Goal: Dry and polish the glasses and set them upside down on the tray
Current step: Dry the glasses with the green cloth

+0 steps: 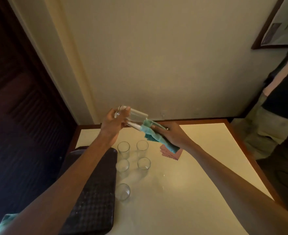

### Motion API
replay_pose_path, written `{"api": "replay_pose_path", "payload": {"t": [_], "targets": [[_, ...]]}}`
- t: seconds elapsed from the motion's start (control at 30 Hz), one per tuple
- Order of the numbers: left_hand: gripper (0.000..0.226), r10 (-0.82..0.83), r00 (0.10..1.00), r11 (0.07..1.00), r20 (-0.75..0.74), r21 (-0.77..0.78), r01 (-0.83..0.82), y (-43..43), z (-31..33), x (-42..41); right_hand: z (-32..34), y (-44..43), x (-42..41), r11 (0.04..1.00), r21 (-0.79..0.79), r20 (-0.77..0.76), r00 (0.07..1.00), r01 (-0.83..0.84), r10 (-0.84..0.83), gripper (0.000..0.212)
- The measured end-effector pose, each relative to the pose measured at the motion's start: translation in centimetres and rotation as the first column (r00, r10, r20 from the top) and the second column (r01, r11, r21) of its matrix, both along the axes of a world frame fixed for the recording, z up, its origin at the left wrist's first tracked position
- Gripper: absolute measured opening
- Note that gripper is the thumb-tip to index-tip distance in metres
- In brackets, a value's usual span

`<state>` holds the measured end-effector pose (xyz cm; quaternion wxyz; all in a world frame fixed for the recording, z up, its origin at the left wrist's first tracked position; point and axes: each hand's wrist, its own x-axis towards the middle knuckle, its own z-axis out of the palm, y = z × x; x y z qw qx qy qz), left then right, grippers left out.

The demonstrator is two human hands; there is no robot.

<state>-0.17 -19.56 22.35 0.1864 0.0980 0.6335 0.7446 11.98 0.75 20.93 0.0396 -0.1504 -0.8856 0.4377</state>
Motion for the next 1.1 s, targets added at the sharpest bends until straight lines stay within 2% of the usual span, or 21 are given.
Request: {"api": "replay_pose_path", "payload": {"t": [0.07, 0.13, 0.37, 0.53, 0.63, 0.8, 1.1], "targets": [[0.045, 0.013, 1.000, 0.997, -0.003, -0.070, -0.013, 0.8, -1.9, 1.4, -3.0, 1.6, 2.2, 0.998, 0.000, 0.028, 0.997, 0.069, -0.069, 0.053], [0.051, 0.007, 0.999, 0.985, -0.044, -0.171, -0.014, 1.9, -4.3, 2.9, -6.0, 2.9, 4.4, 0.992, -0.036, 0.075, 0.990, 0.122, -0.119, 0.056], [0.044, -0.124, 0.976, 0.882, -0.178, -0.470, 0.026, 4.5, -11.7, 9.4, -15.0, 4.6, 10.7, 0.958, -0.101, 0.265, 0.936, 0.267, -0.233, 0.038], [0.051, -0.341, 0.925, 0.755, -0.166, -0.635, 0.164, 4.8, -17.2, 14.0, -21.0, 4.8, 14.5, 0.942, -0.041, 0.431, 0.857, 0.332, -0.283, 0.028], [0.052, -0.457, 0.873, 0.684, -0.171, -0.695, 0.222, 4.8, -19.8, 16.3, -23.5, 4.6, 16.7, 0.929, -0.006, 0.462, 0.824, 0.371, -0.326, 0.025], [0.058, -0.585, 0.796, 0.578, -0.152, -0.767, 0.278, 5.0, -23.2, 19.3, -26.0, 3.8, 19.2, 0.894, -0.068, 0.468, 0.806, 0.442, -0.363, 0.022], [0.063, -0.642, 0.747, 0.542, -0.172, -0.792, 0.282, 4.8, -25.4, 21.8, -27.7, 3.2, 20.2, 0.881, -0.107, 0.457, 0.810, 0.460, -0.367, 0.034]]}}
